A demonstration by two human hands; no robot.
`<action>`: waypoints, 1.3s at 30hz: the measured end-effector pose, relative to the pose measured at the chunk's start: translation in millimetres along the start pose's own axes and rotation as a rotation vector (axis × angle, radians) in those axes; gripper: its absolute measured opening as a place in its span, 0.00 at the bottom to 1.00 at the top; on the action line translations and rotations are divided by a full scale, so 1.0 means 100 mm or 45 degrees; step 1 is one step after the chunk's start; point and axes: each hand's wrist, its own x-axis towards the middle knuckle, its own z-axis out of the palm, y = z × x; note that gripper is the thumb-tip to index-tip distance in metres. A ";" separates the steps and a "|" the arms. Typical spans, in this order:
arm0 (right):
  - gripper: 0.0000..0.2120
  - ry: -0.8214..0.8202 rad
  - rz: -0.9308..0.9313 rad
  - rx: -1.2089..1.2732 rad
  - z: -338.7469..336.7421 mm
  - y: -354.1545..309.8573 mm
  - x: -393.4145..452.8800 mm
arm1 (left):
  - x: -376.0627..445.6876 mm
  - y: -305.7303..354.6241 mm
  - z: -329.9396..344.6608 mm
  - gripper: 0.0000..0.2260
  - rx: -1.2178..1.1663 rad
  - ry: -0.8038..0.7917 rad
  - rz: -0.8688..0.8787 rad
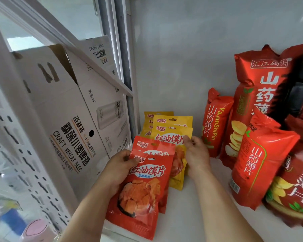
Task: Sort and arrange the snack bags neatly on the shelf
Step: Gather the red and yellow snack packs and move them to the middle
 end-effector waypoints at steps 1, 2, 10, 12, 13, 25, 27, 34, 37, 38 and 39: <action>0.11 -0.004 -0.032 -0.011 0.00 -0.01 -0.01 | -0.04 0.01 -0.02 0.06 -0.036 0.001 -0.003; 0.11 -0.010 -0.051 -0.019 0.00 -0.02 -0.02 | -0.10 0.03 -0.03 0.06 -0.064 0.001 -0.007; 0.11 -0.001 -0.058 -0.011 -0.05 -0.10 -0.36 | -0.53 -0.01 -0.12 0.07 -0.198 0.008 0.012; 0.11 0.022 -0.091 -0.041 -0.11 -0.16 -0.50 | -0.65 -0.02 -0.14 0.06 -0.228 -0.009 0.033; 0.11 0.039 -0.106 -0.066 -0.14 -0.19 -0.58 | -0.72 -0.03 -0.14 0.06 -0.240 -0.020 0.044; 0.19 0.264 -0.178 -0.260 -0.83 -0.21 -1.81 | -1.73 -0.41 -0.25 0.06 -0.212 -0.323 0.073; 0.16 0.340 -0.139 -0.241 -1.01 -0.26 -2.09 | -1.90 -0.49 -0.20 0.07 -0.176 -0.391 0.067; 0.10 0.566 -0.102 -0.099 -1.85 -0.47 -2.66 | -2.47 -0.55 0.38 0.09 -0.090 -0.640 0.116; 0.09 0.629 -0.069 -0.048 -2.34 -0.58 -2.76 | -2.70 -0.52 0.83 0.08 -0.113 -0.713 0.100; 0.09 0.643 -0.067 -0.033 -2.51 -0.63 -2.78 | -2.76 -0.51 1.00 0.08 -0.122 -0.725 0.096; 0.08 0.655 -0.067 -0.017 -2.70 -0.67 -2.78 | -2.81 -0.51 1.18 0.07 -0.128 -0.735 0.096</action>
